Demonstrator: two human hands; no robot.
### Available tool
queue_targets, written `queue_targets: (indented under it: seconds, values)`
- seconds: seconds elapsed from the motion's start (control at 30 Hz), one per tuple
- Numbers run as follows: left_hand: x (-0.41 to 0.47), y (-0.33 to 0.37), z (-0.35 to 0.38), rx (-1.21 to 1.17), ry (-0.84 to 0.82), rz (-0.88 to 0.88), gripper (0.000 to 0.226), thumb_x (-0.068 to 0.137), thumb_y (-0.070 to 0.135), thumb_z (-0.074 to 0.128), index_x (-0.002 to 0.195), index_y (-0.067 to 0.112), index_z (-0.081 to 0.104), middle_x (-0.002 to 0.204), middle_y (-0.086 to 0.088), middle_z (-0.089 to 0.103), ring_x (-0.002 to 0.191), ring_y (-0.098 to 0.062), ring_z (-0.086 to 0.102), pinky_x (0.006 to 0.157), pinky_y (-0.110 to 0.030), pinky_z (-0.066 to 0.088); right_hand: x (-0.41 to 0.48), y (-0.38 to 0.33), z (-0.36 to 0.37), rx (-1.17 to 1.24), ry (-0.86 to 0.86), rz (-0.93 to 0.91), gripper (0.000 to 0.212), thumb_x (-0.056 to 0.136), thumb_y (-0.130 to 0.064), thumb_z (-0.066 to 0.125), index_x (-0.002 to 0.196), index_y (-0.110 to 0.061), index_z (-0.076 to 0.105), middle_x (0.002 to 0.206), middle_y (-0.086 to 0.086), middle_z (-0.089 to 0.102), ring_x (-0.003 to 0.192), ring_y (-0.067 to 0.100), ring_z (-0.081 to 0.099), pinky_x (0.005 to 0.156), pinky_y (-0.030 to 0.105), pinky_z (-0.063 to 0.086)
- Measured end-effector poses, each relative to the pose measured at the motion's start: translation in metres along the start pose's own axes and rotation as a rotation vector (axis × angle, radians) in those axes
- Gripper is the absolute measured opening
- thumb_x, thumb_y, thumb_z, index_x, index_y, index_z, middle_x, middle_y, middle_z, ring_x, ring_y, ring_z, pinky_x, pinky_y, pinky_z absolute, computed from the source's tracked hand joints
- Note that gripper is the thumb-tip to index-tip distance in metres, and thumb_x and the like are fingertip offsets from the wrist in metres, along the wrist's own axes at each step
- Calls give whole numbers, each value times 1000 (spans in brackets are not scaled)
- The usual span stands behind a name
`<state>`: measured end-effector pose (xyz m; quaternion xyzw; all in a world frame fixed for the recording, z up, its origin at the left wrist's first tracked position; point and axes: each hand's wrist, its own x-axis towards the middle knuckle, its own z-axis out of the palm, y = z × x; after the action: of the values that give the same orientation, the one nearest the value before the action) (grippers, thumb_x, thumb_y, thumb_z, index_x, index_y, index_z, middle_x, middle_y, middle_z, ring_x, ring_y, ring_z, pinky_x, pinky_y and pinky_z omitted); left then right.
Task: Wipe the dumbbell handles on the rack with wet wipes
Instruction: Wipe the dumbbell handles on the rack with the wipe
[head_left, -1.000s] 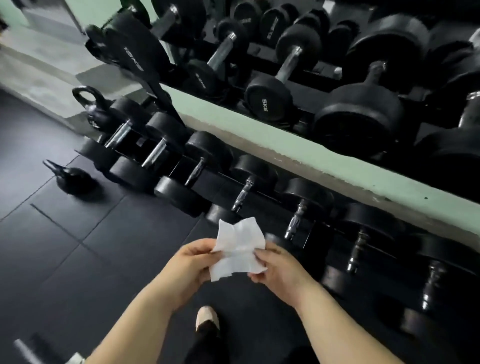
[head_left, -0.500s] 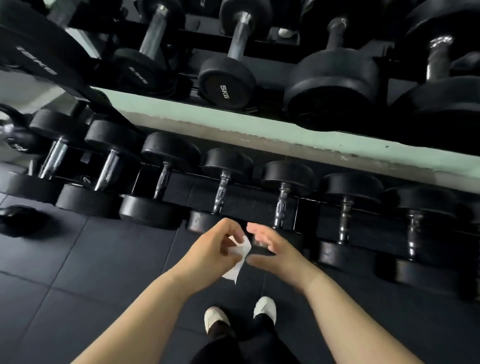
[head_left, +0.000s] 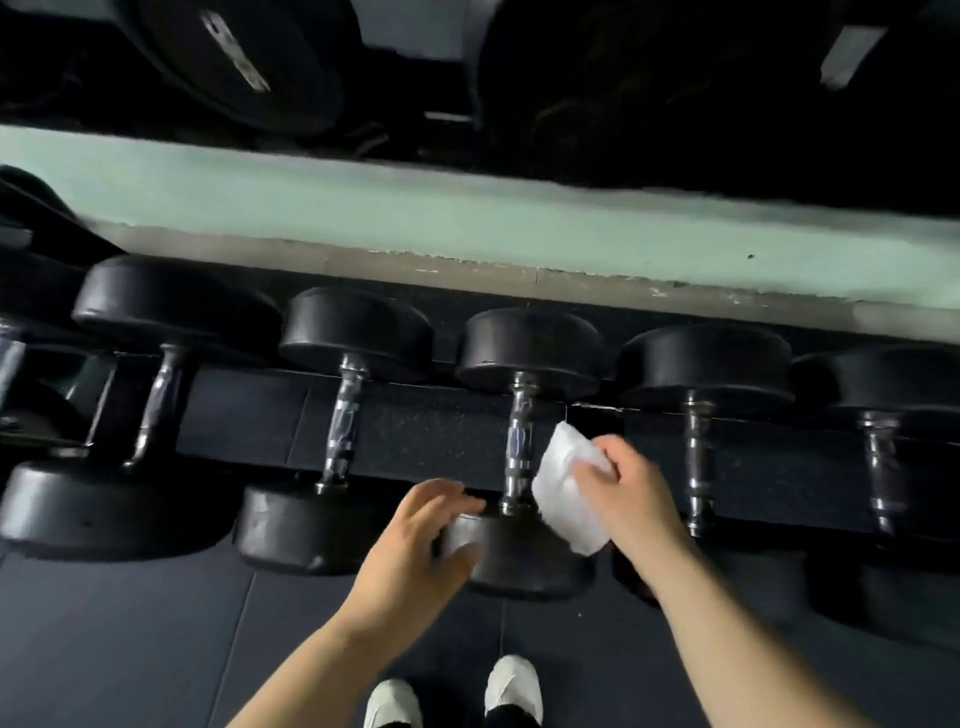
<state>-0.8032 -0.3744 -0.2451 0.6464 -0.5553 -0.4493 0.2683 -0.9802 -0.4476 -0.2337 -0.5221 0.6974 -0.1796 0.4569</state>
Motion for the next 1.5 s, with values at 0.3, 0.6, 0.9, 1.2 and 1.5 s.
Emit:
queue_targets:
  seconds: [0.3, 0.6, 0.9, 1.2, 1.5]
  values:
    - [58, -72, 15, 65, -69, 273, 19, 65, 25, 78, 64, 30, 60, 95, 26, 57, 86, 4, 55, 70, -5, 40, 70, 46, 28, -43, 237, -206, 10, 86, -9, 51, 81, -8, 59, 68, -1, 52, 59, 8, 43, 47, 12, 33]
    - [56, -77, 15, 55, -24, 466, 38, 53, 62, 52, 84, 41, 58, 89, 22, 60, 84, 0, 57, 74, -8, 41, 83, 68, 47, 196, 240, 0, 7, 85, -14, 54, 82, -18, 57, 81, -1, 56, 76, 14, 52, 63, 23, 44]
    - [57, -76, 19, 39, -32, 449, 35, 53, 58, 59, 81, 37, 59, 88, 19, 61, 82, -1, 58, 69, -5, 41, 101, 62, 64, 482, -90, -73, 12, 88, -7, 53, 82, -15, 58, 82, 5, 60, 77, 18, 57, 71, 29, 46]
    - [57, -79, 19, -16, -58, 425, 23, 53, 55, 57, 71, 41, 60, 83, 18, 62, 77, 0, 59, 68, -4, 41, 94, 73, 62, 438, -285, -22, 25, 86, 6, 48, 68, -12, 49, 61, 0, 53, 46, 4, 54, 43, 12, 43]
    - [60, -78, 20, -31, -69, 431, 17, 54, 52, 60, 64, 39, 59, 76, 17, 62, 70, 1, 58, 65, -5, 42, 103, 69, 59, 368, -335, -42, 22, 86, 2, 49, 71, -14, 51, 70, 3, 53, 61, 10, 51, 56, 16, 45]
